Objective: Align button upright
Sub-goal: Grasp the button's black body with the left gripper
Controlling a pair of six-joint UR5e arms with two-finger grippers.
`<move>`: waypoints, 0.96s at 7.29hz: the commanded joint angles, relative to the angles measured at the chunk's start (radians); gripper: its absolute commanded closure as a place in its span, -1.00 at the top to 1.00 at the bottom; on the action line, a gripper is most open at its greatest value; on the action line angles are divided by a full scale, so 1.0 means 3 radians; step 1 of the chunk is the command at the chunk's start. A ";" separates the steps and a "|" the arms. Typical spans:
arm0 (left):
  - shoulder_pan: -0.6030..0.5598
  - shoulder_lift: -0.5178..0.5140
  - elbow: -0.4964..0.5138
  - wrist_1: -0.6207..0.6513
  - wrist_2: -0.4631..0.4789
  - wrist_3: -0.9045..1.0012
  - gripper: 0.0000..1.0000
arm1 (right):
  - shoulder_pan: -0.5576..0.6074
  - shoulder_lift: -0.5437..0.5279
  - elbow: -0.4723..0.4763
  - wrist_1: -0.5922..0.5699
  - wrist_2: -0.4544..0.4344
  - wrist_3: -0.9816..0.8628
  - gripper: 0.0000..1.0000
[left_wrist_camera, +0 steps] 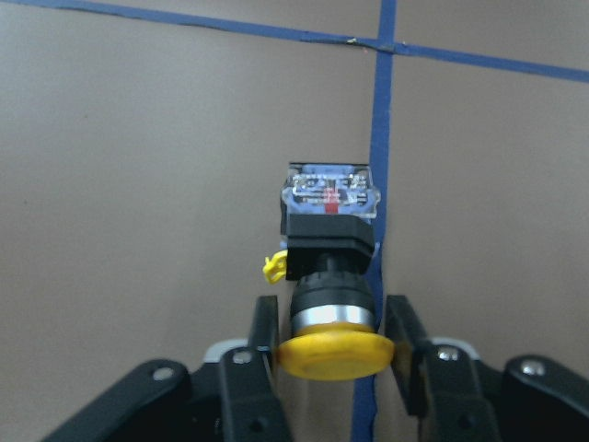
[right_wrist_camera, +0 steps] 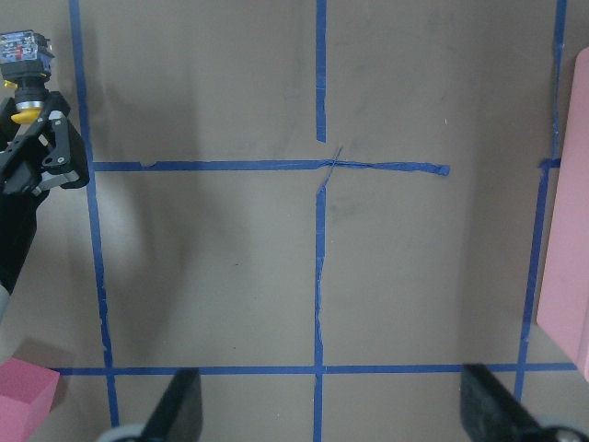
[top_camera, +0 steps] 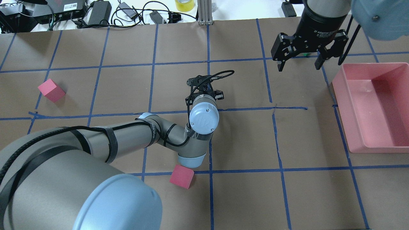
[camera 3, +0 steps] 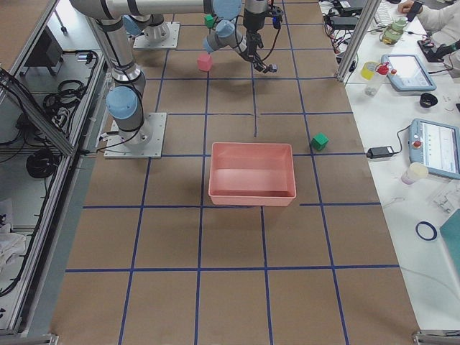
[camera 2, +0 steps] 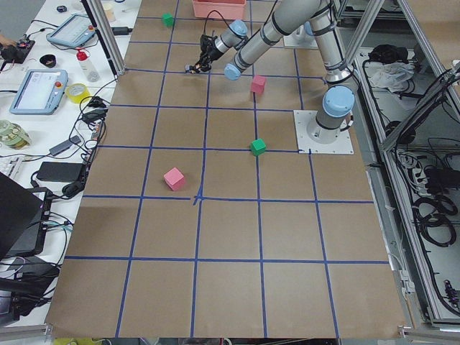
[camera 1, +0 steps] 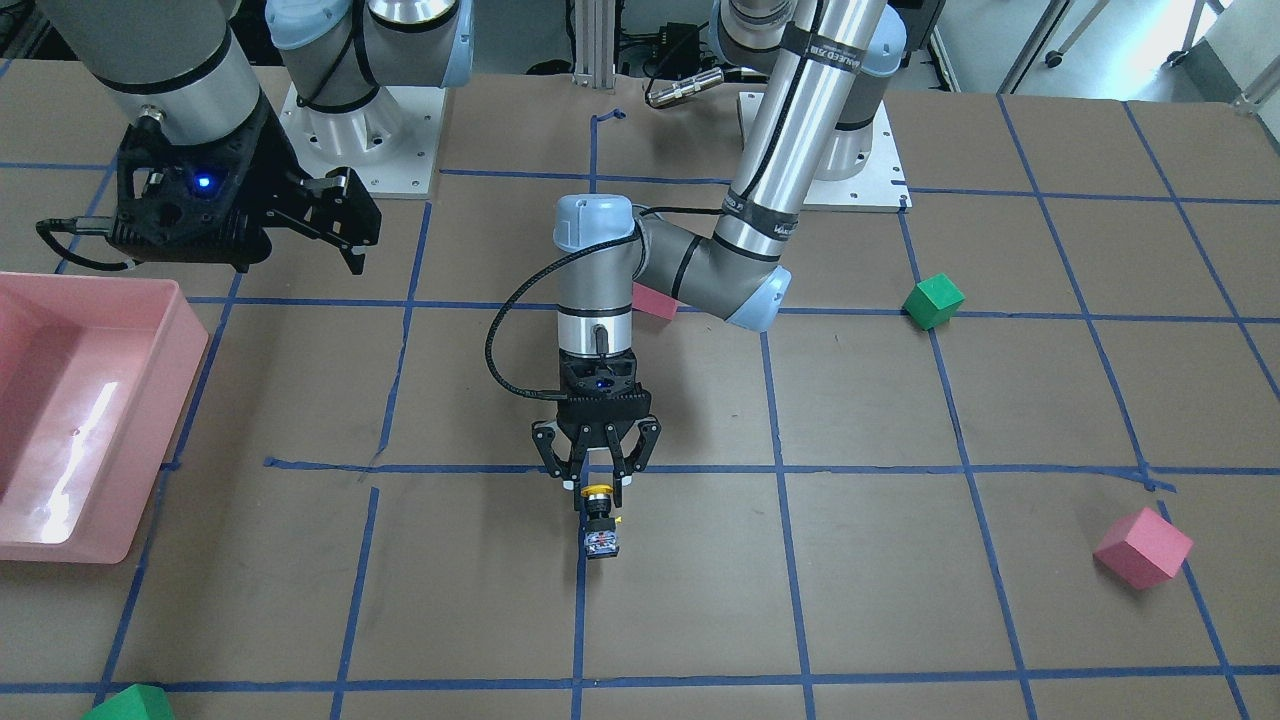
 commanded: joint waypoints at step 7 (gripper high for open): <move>0.0555 0.0631 0.0893 -0.3671 -0.1584 -0.0592 -1.00 | 0.0003 0.0000 0.0005 0.0005 0.0000 0.0015 1.00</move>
